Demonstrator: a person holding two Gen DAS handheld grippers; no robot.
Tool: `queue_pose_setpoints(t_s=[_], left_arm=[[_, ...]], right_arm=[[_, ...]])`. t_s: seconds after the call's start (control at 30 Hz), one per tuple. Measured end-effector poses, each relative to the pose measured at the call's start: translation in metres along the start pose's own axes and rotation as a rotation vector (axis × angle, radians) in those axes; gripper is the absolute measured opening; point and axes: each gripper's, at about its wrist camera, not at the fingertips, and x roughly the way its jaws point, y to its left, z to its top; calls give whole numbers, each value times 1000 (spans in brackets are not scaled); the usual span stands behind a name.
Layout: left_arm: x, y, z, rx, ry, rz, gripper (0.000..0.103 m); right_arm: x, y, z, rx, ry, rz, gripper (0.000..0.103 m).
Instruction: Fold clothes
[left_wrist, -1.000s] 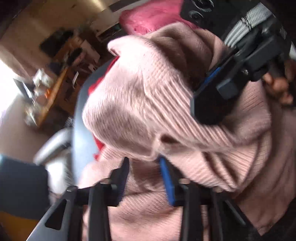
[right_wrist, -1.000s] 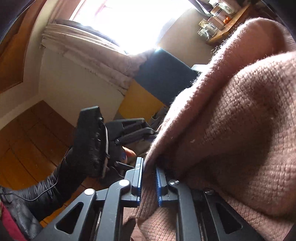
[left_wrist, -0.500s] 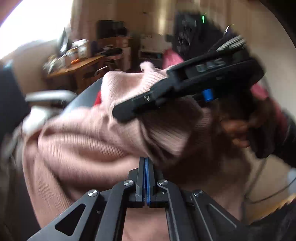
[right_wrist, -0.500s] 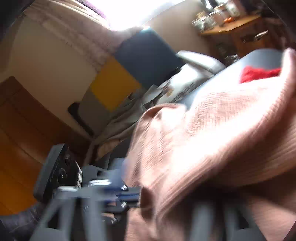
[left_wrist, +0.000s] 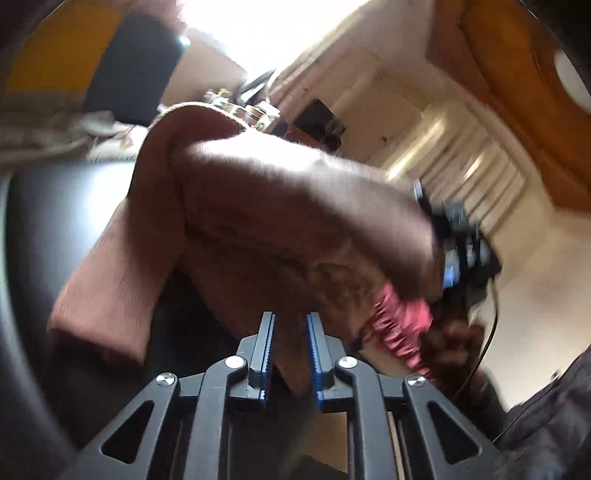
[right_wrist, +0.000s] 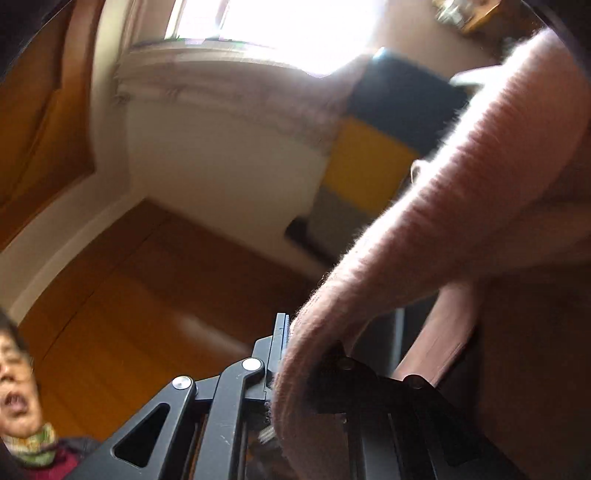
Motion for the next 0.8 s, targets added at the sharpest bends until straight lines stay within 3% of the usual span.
queue_pose_setpoints(t_s=[0.1,0.23,0.37,0.47,0.53,0.7,0.8], left_arm=[[-41,-4,-27,-77,-33,-12,25],[-71,-9,-67,-111,1,39,34],[-70,-8,-90,-110,46,187,37],[-51,-14,-98,-64,94,329,38],[-35,-14,-95,-40,107,370,39],[-15,-23,-101,-55,131,388,58],[-6,-8,-106,-121,143,421,62]], right_arm=[[7,9,-48,23,78,-29,11],[4,-9,-109,112,155,-143,12],[6,-19,-152,146,209,-256,14],[7,-27,-167,152,219,-352,14],[6,-32,-169,151,216,-415,14],[4,-36,-173,138,212,-527,14],[0,-41,-172,145,200,-574,14]])
